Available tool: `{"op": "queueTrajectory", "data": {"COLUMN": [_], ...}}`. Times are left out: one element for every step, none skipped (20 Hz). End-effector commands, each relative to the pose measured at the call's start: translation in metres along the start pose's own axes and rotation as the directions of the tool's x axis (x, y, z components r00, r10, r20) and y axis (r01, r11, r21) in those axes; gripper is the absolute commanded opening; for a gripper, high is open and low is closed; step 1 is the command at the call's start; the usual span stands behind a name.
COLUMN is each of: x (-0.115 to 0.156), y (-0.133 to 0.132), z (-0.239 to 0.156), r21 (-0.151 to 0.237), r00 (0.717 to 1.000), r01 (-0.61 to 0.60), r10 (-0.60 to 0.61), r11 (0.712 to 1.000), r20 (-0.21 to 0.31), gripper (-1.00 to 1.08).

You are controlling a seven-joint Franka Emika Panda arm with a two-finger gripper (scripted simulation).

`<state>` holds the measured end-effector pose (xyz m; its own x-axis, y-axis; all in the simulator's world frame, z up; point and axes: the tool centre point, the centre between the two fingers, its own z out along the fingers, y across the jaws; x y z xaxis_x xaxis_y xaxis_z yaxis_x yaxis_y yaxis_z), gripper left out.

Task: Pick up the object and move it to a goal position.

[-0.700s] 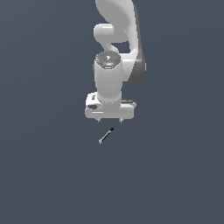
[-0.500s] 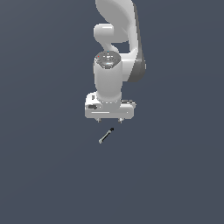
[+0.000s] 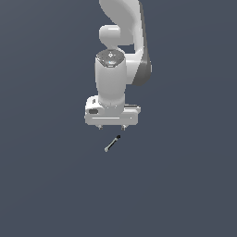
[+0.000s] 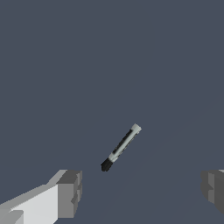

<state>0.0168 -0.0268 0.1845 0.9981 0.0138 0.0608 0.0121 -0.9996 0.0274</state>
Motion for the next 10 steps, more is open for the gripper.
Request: {"op": "queueTrajectory", "data": {"x": [0.000,0.000,-0.001,-0.001,-0.001,-0.001,-0.002,-0.002,-0.003,-0.003], "y": [-0.001,-0.001,-0.001,-0.001,-0.001,-0.001,-0.001,-0.001,-0.001,-0.001], "z": [0.002,0.003,0.004,0.006,0.008,0.010,0.013,0.016,0.019,0.022], "r21": [0.001,0.001,0.002,0.003,0.003,0.004,0.005,0.006,0.007,0.008], "r00": [1.000,1.000,1.000,1.000,0.999,0.998,0.998,0.996,0.995,0.993], "r01": [-0.006,-0.013,-0.021,-0.031,-0.042,-0.055,-0.069,-0.084,-0.101,-0.119], "r10": [0.006,0.013,0.021,0.031,0.042,0.055,0.069,0.084,0.101,0.119], "r11": [1.000,1.000,1.000,1.000,0.999,0.998,0.998,0.996,0.995,0.993], "r20": [0.002,0.002,0.003,0.004,0.005,0.006,0.007,0.009,0.011,0.013], "gripper": [1.00,1.00,1.00,1.00,1.00,1.00,1.00,1.00,1.00,1.00]}}
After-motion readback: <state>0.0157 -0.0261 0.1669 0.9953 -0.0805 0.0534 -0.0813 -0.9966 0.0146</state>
